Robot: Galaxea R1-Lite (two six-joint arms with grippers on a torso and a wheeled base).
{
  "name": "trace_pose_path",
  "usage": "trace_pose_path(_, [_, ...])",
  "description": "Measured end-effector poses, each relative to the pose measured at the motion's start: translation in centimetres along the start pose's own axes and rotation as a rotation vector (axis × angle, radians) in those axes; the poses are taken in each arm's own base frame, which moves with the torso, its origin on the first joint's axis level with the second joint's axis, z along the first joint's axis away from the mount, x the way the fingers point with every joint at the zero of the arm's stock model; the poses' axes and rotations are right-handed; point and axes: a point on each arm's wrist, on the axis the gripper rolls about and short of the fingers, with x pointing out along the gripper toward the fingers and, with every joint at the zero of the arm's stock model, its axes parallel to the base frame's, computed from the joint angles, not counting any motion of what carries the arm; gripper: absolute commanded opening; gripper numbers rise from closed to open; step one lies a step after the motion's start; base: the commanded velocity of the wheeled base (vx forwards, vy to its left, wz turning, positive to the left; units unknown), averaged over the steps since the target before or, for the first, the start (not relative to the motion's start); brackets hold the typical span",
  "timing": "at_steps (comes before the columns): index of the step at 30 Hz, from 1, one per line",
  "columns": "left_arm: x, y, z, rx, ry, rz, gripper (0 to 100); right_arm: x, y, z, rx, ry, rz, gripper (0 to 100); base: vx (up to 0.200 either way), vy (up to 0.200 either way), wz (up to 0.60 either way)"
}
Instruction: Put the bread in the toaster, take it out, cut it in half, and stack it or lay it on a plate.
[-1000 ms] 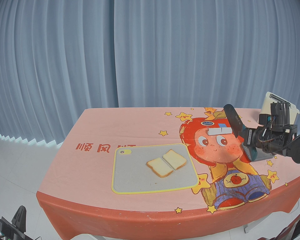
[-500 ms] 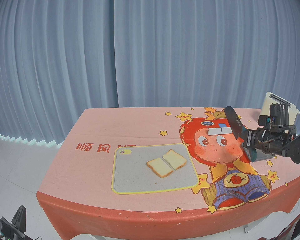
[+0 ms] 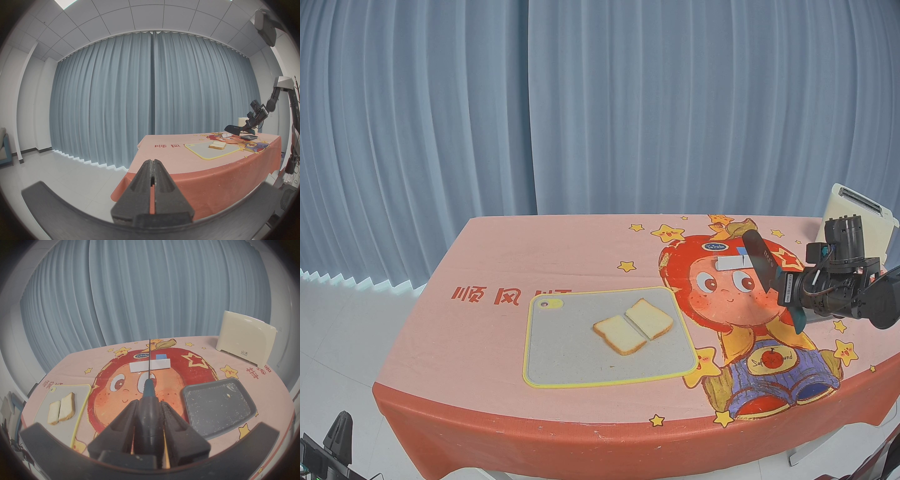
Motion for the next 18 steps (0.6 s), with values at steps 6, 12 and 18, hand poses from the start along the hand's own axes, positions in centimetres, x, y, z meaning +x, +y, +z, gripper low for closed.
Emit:
trace_pose_path(6, [0.0, 0.0, 0.0, 0.000, 0.000, 0.000, 0, 0.8, 0.0, -0.3, -0.001, 0.022, -0.005, 0, 0.000, 0.000, 0.00])
trace_pose_path(12, [0.0, 0.0, 0.0, 0.000, 0.000, 0.000, 0, 1.2, 0.1, -0.4, -0.003, 0.031, -0.007, 0, 0.000, 0.000, 0.00])
trace_pose_path(18, [0.0, 0.0, 0.0, 0.000, 0.000, 0.000, 0, 1.3, 0.2, -0.3, -0.002, 0.016, -0.003, 0, 0.000, 0.000, 0.00])
